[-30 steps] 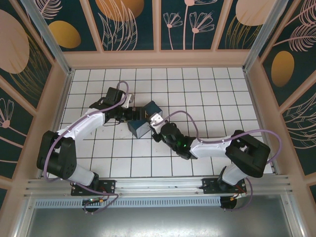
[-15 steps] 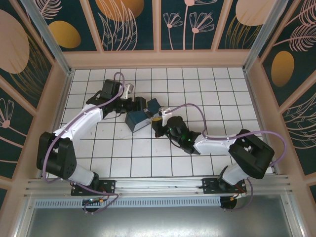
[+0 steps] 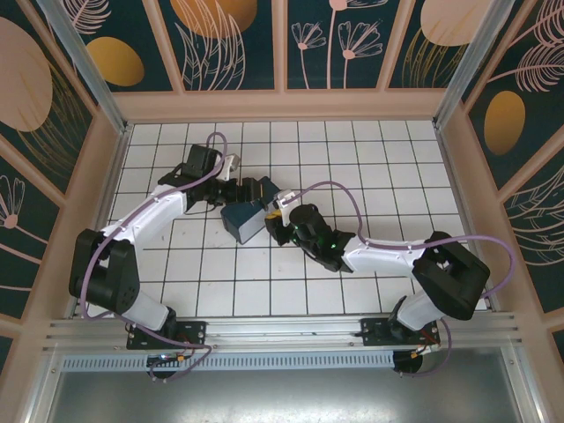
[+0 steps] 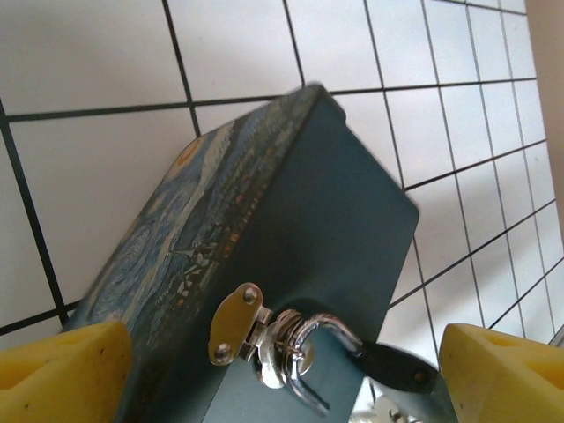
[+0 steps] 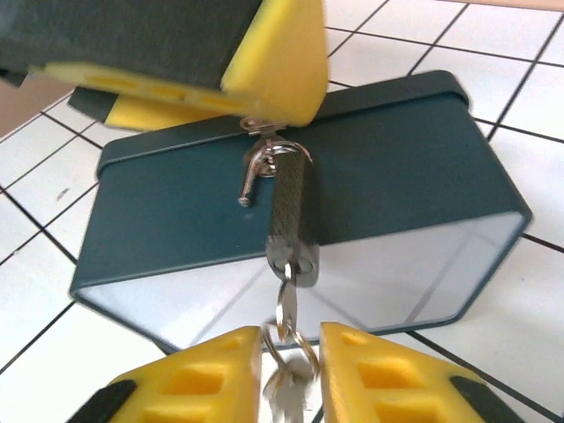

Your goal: Unlock a padlock with a key

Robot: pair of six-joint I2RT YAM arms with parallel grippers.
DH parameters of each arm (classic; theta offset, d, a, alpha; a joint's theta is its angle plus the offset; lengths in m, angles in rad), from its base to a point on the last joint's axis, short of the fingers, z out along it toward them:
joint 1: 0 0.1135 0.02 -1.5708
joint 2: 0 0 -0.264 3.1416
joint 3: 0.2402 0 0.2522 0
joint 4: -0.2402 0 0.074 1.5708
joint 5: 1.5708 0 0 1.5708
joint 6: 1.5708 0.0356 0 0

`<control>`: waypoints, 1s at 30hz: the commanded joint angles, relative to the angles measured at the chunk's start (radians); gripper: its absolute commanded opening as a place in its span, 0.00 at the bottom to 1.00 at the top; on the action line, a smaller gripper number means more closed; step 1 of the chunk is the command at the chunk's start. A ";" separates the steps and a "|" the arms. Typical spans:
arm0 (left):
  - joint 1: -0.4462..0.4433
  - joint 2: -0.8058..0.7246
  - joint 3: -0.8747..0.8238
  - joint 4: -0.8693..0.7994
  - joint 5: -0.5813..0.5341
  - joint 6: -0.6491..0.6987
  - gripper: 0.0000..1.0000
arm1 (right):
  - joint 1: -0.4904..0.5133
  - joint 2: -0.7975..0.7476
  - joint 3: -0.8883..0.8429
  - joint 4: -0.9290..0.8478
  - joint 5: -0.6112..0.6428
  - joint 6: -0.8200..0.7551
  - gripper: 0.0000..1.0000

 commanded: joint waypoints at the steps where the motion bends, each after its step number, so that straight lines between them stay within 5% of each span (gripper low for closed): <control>1: -0.002 0.003 -0.030 0.004 0.015 0.005 0.90 | 0.001 -0.026 0.027 -0.049 0.044 -0.080 0.29; 15: 0.063 -0.034 0.032 0.119 0.158 -0.157 0.92 | -0.101 -0.106 0.067 -0.062 -0.134 0.001 0.47; 30: 0.120 -0.072 -0.073 0.079 -0.069 -0.144 0.92 | -0.108 0.074 0.244 -0.248 -0.163 -0.033 0.53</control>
